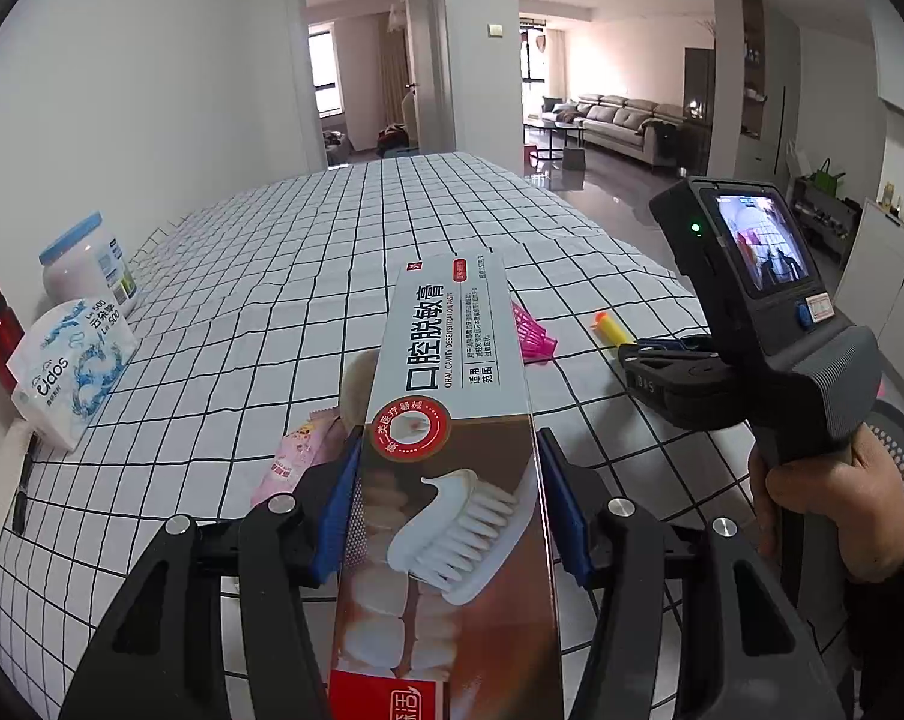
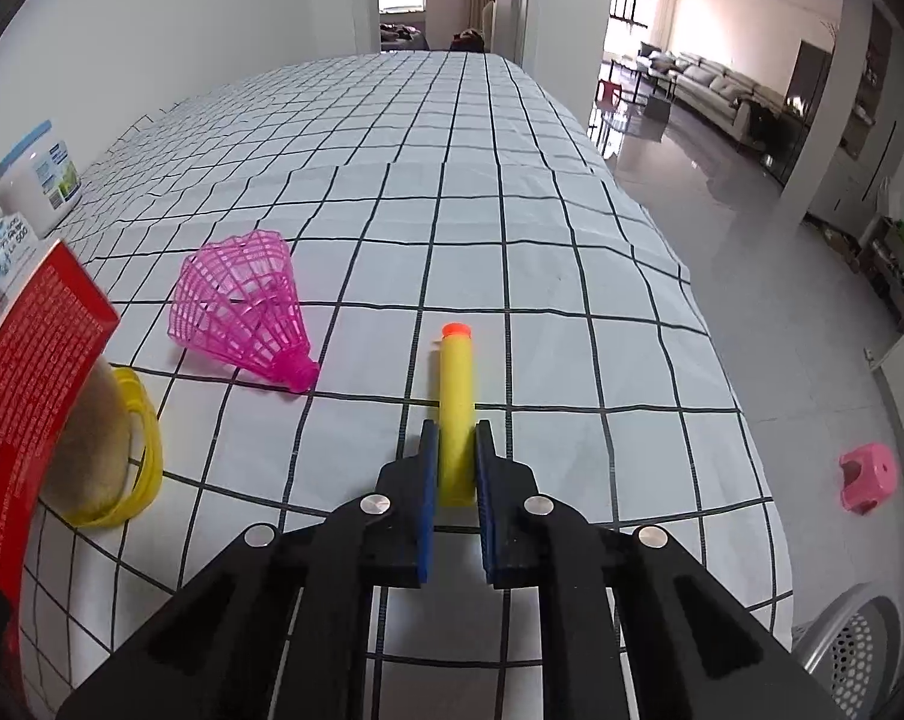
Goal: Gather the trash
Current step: 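Grasp the yellow foam dart with the right gripper while the left gripper holds the box, then carry the box and dart over the grey basket and open both grippers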
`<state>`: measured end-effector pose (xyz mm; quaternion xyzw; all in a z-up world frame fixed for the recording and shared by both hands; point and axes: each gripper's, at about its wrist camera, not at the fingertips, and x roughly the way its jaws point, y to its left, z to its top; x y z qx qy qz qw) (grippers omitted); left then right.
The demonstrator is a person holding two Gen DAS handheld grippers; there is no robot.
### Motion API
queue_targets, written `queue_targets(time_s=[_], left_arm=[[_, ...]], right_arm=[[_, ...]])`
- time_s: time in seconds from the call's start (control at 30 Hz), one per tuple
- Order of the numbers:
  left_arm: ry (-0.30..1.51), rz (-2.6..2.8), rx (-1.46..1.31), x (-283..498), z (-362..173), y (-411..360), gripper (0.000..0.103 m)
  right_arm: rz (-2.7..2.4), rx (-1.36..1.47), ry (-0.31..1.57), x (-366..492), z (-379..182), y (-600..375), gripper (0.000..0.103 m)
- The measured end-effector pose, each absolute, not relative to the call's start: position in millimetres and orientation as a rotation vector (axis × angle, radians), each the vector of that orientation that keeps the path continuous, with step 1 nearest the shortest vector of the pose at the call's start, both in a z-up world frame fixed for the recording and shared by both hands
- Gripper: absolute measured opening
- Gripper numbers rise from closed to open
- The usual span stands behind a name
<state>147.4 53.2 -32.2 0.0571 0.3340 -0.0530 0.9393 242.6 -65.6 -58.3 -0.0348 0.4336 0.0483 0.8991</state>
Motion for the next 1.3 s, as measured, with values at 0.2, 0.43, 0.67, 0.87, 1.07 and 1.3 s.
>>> queue_targets(time_s=[0.2,0.43,0.67,0.87,1.07,1.3], left_arm=[[0.674,-0.109,0.125,147,-33,53,0.054],[0.68,-0.133,0.143,145,-33,42,0.054],[0.649,-0.213,0.167,121,-17,18,0.054],[0.627,-0.294,0.213,95,-4,-21,0.054],[0.62,-0.389,0.241,70,-5,-73,0.054],[0.68,-0.551,0.245,52,-22,-146,0.054]], right_arm=[[0.121,0.009,0.853,208,-47,-84,0.012],[0.125,0.113,0.809,145,-36,-121,0.012],[0.097,0.196,0.763,83,-22,-163,0.012],[0.044,0.252,0.74,39,-24,-202,0.012],[-0.034,0.308,0.718,-5,-27,-251,0.012],[-0.174,0.349,0.715,-48,-39,-312,0.012]])
